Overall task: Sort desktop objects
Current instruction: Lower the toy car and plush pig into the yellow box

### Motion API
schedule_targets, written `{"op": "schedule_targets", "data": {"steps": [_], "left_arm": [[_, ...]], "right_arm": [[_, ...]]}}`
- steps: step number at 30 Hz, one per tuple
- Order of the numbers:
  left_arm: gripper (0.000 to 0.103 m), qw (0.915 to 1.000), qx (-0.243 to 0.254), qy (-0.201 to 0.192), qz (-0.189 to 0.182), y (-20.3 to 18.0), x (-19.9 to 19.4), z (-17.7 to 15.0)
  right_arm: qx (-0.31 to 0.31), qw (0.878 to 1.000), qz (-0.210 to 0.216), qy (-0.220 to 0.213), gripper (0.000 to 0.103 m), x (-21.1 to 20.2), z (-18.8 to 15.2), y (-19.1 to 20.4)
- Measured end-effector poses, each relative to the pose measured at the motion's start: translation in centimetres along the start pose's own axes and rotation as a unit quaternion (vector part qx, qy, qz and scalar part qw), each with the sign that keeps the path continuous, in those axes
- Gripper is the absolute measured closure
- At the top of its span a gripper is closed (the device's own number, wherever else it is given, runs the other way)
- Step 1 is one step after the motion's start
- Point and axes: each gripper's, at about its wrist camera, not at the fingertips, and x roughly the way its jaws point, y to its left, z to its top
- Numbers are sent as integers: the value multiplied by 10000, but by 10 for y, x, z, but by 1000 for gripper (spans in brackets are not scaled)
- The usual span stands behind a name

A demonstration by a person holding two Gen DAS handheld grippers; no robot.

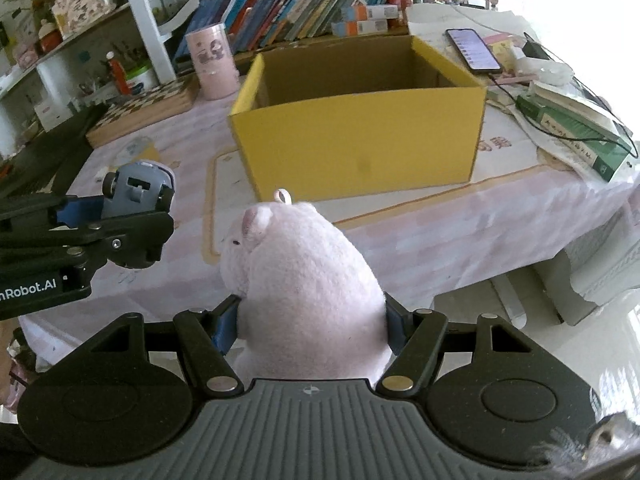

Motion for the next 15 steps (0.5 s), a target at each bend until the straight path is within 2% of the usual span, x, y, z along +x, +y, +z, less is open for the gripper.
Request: {"op": "schedule_targets", "data": {"steps": [7,15], "left_arm": [[60,9999,61,-142,-77,-16,24,26],[60,9977,229,-643,9,-36,41,65]], "right_arm": [[94,9998,-21,-180,37,-2,22,-36],[163,9967,-92,-786,37,-15,65,-79]]}}
